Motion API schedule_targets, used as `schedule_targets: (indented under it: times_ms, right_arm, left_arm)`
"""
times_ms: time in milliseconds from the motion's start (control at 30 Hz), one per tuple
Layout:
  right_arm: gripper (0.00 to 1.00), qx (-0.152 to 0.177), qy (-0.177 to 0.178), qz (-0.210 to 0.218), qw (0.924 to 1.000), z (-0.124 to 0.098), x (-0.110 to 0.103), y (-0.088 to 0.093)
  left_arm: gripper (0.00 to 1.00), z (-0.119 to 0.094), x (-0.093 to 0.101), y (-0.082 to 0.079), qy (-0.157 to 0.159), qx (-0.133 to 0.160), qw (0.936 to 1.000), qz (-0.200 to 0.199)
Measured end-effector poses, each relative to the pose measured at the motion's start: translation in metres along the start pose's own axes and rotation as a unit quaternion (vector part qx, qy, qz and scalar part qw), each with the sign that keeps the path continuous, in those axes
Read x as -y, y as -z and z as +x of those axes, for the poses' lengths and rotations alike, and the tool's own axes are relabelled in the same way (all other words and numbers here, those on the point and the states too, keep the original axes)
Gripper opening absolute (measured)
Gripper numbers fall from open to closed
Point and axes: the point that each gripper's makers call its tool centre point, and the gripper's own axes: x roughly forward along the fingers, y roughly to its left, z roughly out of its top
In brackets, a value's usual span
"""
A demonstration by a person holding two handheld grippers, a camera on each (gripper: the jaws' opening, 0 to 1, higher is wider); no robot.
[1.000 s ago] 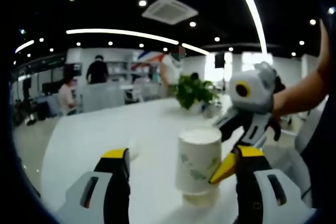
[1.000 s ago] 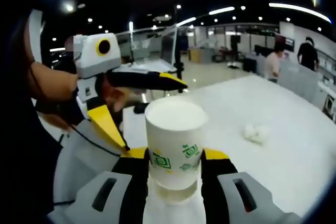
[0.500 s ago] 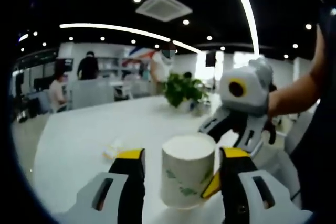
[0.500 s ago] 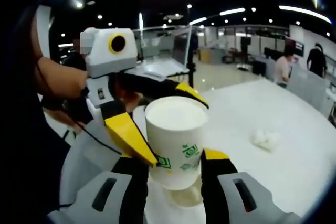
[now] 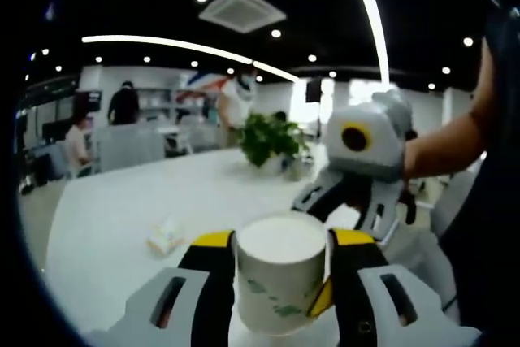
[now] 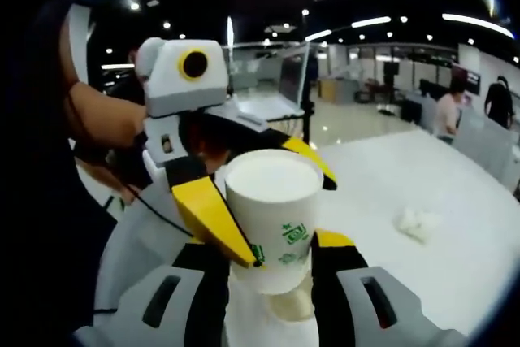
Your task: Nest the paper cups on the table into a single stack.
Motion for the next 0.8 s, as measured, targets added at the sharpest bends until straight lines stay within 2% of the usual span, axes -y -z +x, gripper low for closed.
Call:
schedule_targets:
  times_ms: [233,533,700,800]
  right_arm:
    - [0.36,0.002,-0.012,-0.009,0.9999,-0.001,-0.004,0.0]
    - [0.4,0.014,-0.001,-0.009,0.9999,-0.004,0.002,-0.005]
    - [0.54,0.033,0.036,-0.011,0.9987,-0.013,0.02,-0.009]
    - [0.7,0.049,0.06,-0.006,0.9969,-0.02,0.03,-0.012]
  left_arm:
    - [0.42,0.0,0.004,0.0,0.011,-0.005,0.9999,0.0]
    - [0.41,0.0,0.002,-0.007,0.009,0.008,0.9998,0.013]
    - [0.4,-0.003,-0.004,-0.015,0.002,0.016,0.9998,0.015]
    - [0.4,-0.005,-0.009,-0.019,-0.004,0.025,0.9996,0.013]
